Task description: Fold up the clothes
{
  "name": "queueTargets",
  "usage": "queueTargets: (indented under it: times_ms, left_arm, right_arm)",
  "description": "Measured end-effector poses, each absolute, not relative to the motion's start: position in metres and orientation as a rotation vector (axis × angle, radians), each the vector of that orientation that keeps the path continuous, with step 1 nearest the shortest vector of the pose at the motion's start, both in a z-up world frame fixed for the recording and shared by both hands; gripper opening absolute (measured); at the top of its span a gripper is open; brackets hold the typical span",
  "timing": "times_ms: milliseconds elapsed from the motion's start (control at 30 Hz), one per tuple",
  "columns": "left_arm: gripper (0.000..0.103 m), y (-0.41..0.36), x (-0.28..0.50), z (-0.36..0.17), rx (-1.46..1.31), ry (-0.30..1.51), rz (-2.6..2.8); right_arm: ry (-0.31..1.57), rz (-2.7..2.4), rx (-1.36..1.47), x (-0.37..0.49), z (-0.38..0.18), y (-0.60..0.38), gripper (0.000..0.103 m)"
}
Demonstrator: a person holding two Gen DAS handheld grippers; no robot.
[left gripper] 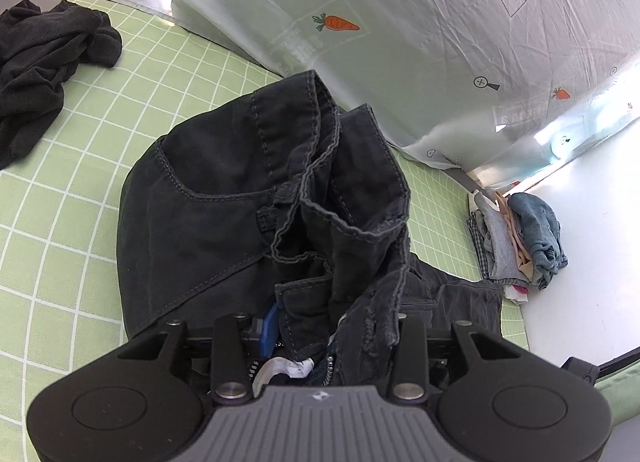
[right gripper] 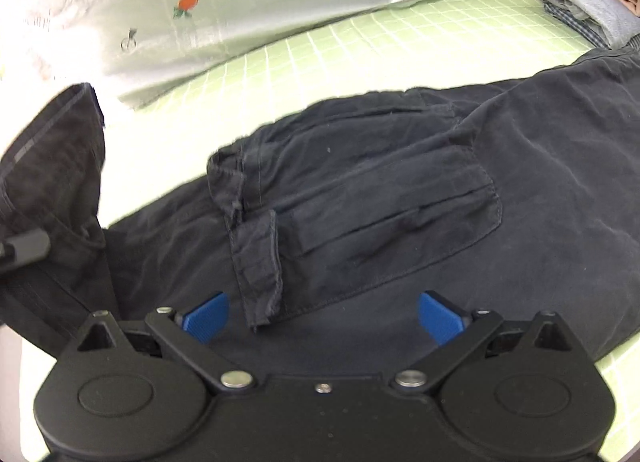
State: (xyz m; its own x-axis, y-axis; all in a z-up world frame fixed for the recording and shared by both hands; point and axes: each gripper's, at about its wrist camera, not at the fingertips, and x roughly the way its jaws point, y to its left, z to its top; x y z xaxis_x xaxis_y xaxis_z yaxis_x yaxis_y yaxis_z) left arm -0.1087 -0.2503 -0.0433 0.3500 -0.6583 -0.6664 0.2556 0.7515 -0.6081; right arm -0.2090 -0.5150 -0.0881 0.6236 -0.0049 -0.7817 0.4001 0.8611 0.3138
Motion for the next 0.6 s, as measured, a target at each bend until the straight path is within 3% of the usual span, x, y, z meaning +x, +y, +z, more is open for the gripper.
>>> queueTargets:
  times_ms: [100,367,600]
  left_arm:
    - [0.043,-0.254,-0.107,-0.044,-0.427,1.069,-0.631]
    - [0.044,-0.255,-0.100,-0.052,-0.460,1.105,-0.653]
    - [0.046,-0.262,-0.095,-0.054,-0.442,1.125,-0.659]
  right_arm:
    - [0.795,-0.235,0.603,-0.208,-0.075,-0.524,0.102]
    - [0.680,0.045,1.210,-0.179,-0.082,-0.542,0.101]
    - [0.751,0.211,1.194,-0.136,-0.077,-0.503,0.101]
